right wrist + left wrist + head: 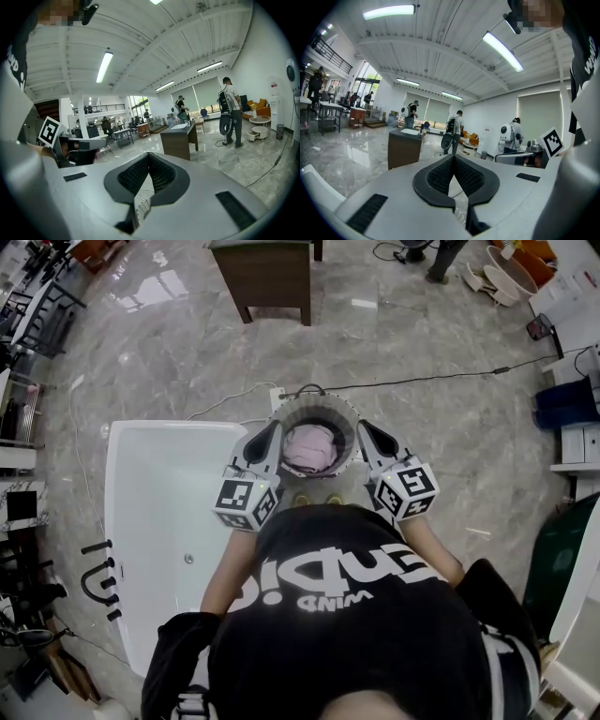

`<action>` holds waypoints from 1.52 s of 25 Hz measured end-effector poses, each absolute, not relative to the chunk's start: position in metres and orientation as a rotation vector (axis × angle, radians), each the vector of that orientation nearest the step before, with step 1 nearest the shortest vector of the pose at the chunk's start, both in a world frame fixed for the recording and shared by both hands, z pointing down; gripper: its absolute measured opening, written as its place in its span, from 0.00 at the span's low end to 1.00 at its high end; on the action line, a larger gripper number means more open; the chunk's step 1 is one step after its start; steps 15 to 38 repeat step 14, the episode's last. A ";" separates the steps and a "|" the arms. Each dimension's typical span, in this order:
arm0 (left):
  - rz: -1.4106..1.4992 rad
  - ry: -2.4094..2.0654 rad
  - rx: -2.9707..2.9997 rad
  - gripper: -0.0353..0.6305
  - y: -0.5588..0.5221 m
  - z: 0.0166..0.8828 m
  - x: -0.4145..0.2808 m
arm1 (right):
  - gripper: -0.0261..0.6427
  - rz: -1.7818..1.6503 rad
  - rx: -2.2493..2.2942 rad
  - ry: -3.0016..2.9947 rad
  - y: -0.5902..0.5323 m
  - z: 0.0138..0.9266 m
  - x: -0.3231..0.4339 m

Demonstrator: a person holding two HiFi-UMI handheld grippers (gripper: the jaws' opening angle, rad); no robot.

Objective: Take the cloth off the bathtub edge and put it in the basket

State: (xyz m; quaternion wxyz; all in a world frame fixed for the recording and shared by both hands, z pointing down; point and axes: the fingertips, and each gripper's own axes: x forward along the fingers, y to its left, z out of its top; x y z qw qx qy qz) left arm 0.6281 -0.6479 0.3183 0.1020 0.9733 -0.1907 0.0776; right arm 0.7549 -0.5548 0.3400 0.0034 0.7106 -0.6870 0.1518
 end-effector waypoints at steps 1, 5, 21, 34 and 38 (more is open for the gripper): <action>0.229 -0.565 2.873 0.07 -0.648 0.318 0.627 | 0.06 0.476 2.230 -2.152 -0.554 0.340 0.754; 0.228 -0.567 2.876 0.07 -0.647 0.319 0.623 | 0.06 0.474 2.237 -2.142 -0.551 0.340 0.752; 0.237 -0.556 2.873 0.07 -0.647 0.321 0.619 | 0.06 0.475 2.222 -2.150 -0.557 0.339 0.744; 0.237 -0.556 2.873 0.07 -0.647 0.321 0.619 | 0.06 0.475 2.222 -2.150 -0.557 0.339 0.744; 0.237 -0.556 2.873 0.07 -0.647 0.321 0.619 | 0.06 0.475 2.222 -2.150 -0.557 0.339 0.744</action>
